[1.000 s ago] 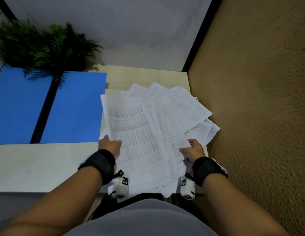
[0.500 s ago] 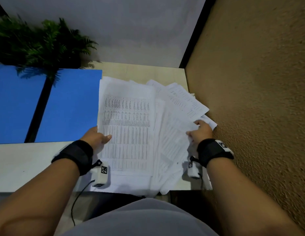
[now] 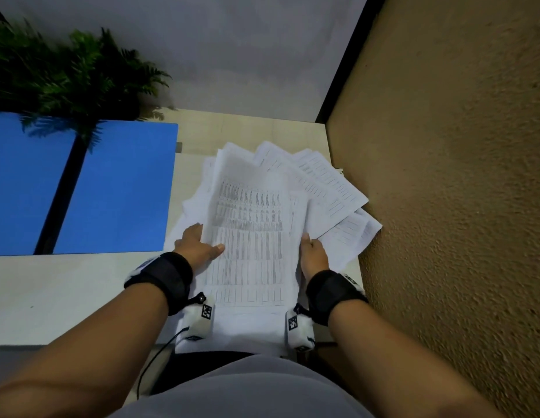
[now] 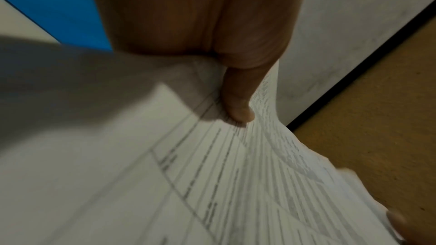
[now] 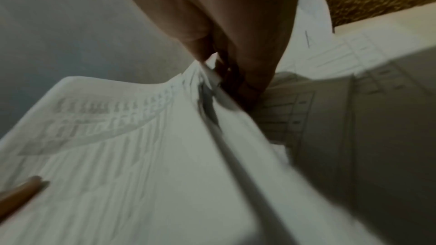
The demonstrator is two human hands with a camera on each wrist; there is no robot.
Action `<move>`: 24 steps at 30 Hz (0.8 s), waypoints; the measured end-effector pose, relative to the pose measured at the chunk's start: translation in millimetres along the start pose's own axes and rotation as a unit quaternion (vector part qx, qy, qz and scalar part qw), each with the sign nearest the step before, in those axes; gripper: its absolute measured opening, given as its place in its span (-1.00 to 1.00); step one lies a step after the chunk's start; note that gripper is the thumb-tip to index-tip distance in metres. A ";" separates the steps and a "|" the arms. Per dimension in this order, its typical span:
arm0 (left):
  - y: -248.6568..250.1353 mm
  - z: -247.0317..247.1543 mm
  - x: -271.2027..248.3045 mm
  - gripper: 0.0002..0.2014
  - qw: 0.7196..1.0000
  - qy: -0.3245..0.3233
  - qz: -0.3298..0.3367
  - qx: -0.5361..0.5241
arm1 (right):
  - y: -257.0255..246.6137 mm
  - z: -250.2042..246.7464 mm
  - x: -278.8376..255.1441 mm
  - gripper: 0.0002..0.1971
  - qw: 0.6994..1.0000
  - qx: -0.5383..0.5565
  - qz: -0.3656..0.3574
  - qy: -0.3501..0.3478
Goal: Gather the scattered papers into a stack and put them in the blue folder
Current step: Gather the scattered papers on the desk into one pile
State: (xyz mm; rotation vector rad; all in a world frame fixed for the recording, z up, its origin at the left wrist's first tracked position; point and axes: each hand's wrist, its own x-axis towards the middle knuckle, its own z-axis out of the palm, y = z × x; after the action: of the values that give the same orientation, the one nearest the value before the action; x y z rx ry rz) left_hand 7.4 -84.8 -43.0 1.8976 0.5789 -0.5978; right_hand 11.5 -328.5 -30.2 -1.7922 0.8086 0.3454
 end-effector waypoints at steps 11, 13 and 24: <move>-12.0 3.3 -2.6 -0.13 0.992 -0.037 0.028 -0.118 | 4.4 -11.7 -3.2 -0.23 0.963 0.127 0.077 -0.227; -19.7 -5.1 -3.7 -0.27 0.988 -0.045 0.005 -0.148 | -4.0 -9.3 -6.5 -0.19 0.959 0.173 0.067 -0.214; -52.6 -38.5 -3.1 -0.53 0.993 0.091 -0.059 0.042 | -38.9 -5.9 42.8 0.10 0.986 -0.110 0.020 0.122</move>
State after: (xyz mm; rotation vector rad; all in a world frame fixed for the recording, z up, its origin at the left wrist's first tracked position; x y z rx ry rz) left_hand -22.6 -30.5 -63.2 2.0198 0.7989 -0.5352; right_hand 67.8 -342.2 -25.3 -2.0539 1.0114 0.2513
